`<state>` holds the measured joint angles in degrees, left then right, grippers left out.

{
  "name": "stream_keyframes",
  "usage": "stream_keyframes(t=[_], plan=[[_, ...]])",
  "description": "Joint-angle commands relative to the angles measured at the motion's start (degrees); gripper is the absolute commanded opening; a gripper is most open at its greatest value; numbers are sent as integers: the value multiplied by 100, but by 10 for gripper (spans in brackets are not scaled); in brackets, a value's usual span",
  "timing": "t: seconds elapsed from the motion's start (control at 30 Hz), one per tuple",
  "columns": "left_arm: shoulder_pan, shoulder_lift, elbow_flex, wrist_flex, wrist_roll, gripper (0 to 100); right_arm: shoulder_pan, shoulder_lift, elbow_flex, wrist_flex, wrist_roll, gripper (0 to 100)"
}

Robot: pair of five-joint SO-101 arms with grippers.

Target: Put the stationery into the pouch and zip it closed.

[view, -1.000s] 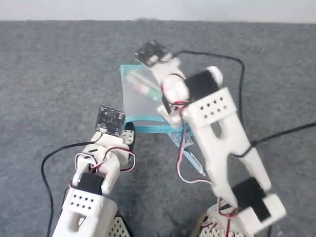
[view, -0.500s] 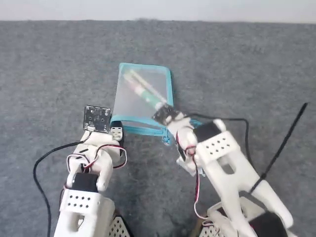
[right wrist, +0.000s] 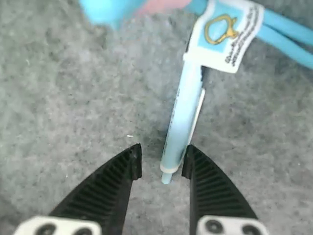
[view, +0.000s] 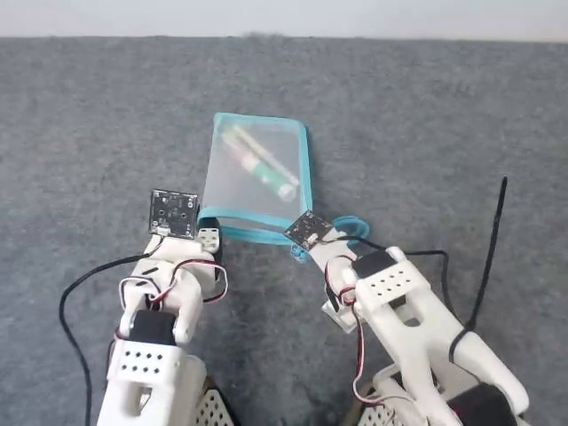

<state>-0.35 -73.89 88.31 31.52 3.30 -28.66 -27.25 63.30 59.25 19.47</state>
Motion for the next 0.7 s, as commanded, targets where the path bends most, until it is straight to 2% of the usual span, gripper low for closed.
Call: stream_keyframes(t=[0.0, 0.23, 0.4, 0.53, 0.67], plan=[[-26, 9, -136, -123, 62, 12, 22, -233, 70, -224, -44, 126], [-26, 9, -84, -114, 62, 12, 22, -224, 123, -233, -88, 124], [-26, 9, -75, -114, 62, 12, 31, -224, 273, -426, -88, 8], [-26, 9, -75, -114, 62, 12, 40, -251, 255, -365, -79, 6], [-26, 9, -75, -114, 62, 12, 497, -356, -176, 189, -26, 6]])
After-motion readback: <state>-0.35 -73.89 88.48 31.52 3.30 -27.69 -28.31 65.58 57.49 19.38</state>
